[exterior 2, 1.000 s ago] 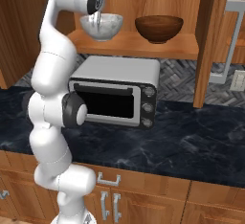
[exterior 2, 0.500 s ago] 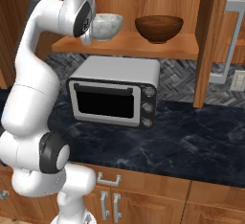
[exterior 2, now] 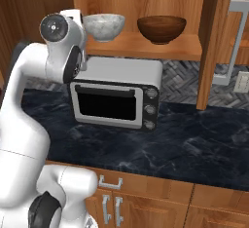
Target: Open the cabinet. Pick the bowls from the counter and place them in the cabinet. Then close the cabinet.
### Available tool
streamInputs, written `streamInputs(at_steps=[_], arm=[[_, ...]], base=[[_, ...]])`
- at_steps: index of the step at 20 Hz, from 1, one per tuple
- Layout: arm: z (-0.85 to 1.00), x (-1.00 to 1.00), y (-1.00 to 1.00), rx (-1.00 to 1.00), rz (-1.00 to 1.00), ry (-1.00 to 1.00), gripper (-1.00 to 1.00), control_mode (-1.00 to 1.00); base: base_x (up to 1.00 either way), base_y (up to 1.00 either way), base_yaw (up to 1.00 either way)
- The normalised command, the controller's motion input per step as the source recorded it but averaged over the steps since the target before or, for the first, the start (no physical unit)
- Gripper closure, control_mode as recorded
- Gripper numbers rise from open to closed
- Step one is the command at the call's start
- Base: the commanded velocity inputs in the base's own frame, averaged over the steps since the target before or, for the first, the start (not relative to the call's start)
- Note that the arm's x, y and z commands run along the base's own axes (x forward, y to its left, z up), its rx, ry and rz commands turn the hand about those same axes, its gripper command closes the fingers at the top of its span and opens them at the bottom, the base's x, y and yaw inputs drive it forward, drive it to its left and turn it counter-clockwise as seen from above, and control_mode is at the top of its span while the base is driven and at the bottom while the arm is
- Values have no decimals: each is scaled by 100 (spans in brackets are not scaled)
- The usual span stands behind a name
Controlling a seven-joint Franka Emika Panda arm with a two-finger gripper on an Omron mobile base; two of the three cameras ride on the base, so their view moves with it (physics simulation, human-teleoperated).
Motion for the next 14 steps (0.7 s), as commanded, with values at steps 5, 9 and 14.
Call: streamInputs(at_steps=[5,9,14], arm=[[20,-71,0,0,0,-14,-100,-100],[30,-65,0,0,0,-10,-100,-100],[17,-73,0,-6,-7,-2,-100,-100]], base=[[0,0,0],[0,0,0],[0,0,0]])
